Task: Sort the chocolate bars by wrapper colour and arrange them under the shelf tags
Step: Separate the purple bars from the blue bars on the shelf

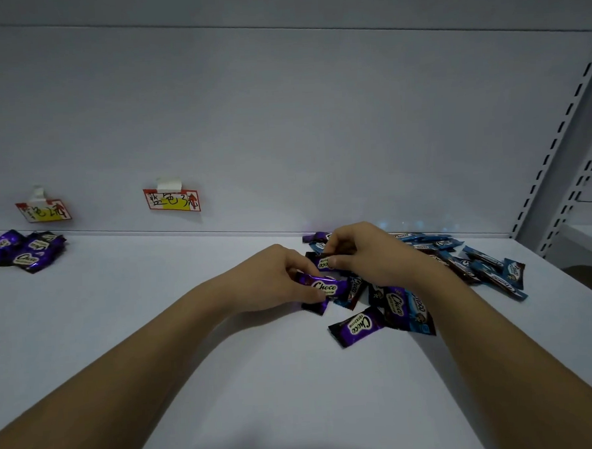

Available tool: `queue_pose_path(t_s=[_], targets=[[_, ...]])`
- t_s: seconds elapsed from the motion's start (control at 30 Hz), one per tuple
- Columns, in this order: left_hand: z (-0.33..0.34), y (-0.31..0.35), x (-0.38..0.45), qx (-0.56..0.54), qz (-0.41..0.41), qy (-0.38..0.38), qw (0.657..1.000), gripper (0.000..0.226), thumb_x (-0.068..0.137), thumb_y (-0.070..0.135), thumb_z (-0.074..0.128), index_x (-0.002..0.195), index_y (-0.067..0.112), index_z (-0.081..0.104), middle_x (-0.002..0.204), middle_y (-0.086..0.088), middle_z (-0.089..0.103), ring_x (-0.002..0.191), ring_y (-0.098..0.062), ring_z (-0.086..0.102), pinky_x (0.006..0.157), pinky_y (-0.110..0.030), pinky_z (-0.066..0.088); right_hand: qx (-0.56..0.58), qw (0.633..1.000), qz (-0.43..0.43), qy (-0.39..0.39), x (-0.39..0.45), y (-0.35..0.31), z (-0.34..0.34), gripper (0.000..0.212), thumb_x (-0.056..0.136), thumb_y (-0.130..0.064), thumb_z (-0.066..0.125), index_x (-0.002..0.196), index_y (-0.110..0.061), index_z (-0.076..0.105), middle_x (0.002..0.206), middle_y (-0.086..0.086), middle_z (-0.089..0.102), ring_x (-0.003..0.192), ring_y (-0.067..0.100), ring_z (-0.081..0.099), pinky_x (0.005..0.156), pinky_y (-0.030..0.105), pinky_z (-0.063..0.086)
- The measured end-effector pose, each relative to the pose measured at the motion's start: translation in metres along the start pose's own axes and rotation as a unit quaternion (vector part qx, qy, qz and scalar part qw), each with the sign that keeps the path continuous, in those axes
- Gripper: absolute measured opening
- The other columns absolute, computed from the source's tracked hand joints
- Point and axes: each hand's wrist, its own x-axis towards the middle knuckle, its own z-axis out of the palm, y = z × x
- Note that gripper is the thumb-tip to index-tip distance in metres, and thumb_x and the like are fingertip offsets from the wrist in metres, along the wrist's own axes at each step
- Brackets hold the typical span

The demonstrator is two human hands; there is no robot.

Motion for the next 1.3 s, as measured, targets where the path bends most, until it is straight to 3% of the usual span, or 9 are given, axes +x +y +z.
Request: queue_pose_path(t_s=[0.1,0.23,0.43,0.7,0.83,0.93,1.03,1.17,1.3], targets=[[0.0,-0.001,-0.001,0.0,0.001,-0.006,1.0,0.006,0.079,0.037,0.075,0.085,0.035,0.074,0.093,0.0,0.07,0.09,-0.019,0.063,0.086,-0.036,0.049,-0.005,1.0,-0.003,0.01,0.002,0.0,0.003,0.012,0.092,-0.022,0.064,0.086,-0.031,0.062,0.096,-0.005,0.068,0.092,0.014,0.065,0.089,0.042,0.054],[0.002,-0.001,-0.001,-0.005,-0.008,0.025,1.0,0.015,0.084,0.047,0.067,0.084,0.034,0.074,0.09,0.011,0.069,0.083,0.002,0.061,0.068,-0.007,0.044,-0.016,0.999,-0.004,0.027,0.003,0.002,0.004,0.01,0.094,-0.021,0.062,0.09,-0.031,0.06,0.105,-0.006,0.065,0.098,0.014,0.061,0.09,0.04,0.052],[0.003,-0.002,0.001,-0.002,-0.009,0.043,0.999,0.011,0.081,0.044,0.072,0.082,0.032,0.074,0.08,0.002,0.07,0.077,-0.018,0.062,0.073,-0.033,0.05,-0.068,0.997,-0.007,0.034,0.007,0.005,0.011,0.007,0.096,-0.022,0.057,0.092,-0.027,0.056,0.101,-0.006,0.059,0.09,0.009,0.055,0.066,0.022,0.041],[0.005,-0.001,0.002,0.034,-0.048,0.059,0.997,0.021,0.073,0.048,0.077,0.082,0.031,0.07,0.078,0.009,0.066,0.057,0.004,0.053,0.05,-0.008,0.037,-0.06,0.997,-0.016,0.043,0.01,0.004,0.011,0.01,0.091,-0.021,0.066,0.095,-0.026,0.059,0.098,-0.008,0.06,0.084,0.003,0.055,0.064,0.016,0.041],[0.005,0.002,0.003,0.058,-0.086,0.044,0.994,0.034,0.07,0.052,0.079,0.092,0.029,0.066,0.087,0.01,0.064,0.066,-0.001,0.055,0.057,-0.016,0.04,-0.069,0.997,0.001,0.039,0.011,0.002,0.01,0.025,0.089,-0.019,0.068,0.113,-0.022,0.062,0.105,-0.004,0.061,0.106,0.013,0.053,0.09,0.031,0.049],[0.006,0.004,0.003,0.058,-0.08,0.028,0.995,0.03,0.072,0.047,0.08,0.093,0.029,0.068,0.078,0.014,0.059,0.06,0.003,0.053,0.049,-0.008,0.035,-0.105,0.994,0.01,0.026,0.011,0.001,0.009,0.035,0.09,-0.023,0.067,0.124,-0.016,0.062,0.112,0.002,0.064,0.116,0.02,0.049,0.1,0.041,0.047],[0.008,0.006,0.002,0.022,-0.069,0.018,0.997,0.023,0.073,0.035,0.081,0.09,0.027,0.068,0.062,0.016,0.057,0.049,0.007,0.049,0.044,-0.006,0.033,-0.101,0.995,0.007,0.023,0.01,0.001,0.008,0.031,0.091,-0.023,0.066,0.121,-0.015,0.064,0.114,0.003,0.065,0.111,0.019,0.053,0.095,0.036,0.048],[0.007,0.006,0.003,0.027,-0.053,0.023,0.998,0.024,0.072,0.028,0.081,0.09,0.026,0.065,0.086,0.011,0.067,0.069,-0.001,0.06,0.058,-0.013,0.046,-0.086,0.996,-0.008,0.038,0.008,0.003,0.009,0.012,0.092,-0.022,0.064,0.103,-0.024,0.06,0.102,-0.004,0.06,0.088,0.01,0.056,0.07,0.022,0.044],[0.0,0.0,0.004,0.003,-0.063,0.04,0.997,0.02,0.079,0.024,0.076,0.095,0.029,0.065,0.087,0.013,0.067,0.069,0.003,0.06,0.057,-0.008,0.047,-0.027,0.998,-0.008,0.06,0.008,0.004,0.007,0.01,0.092,-0.019,0.065,0.097,-0.025,0.058,0.091,-0.009,0.062,0.084,0.008,0.059,0.071,0.023,0.048]])
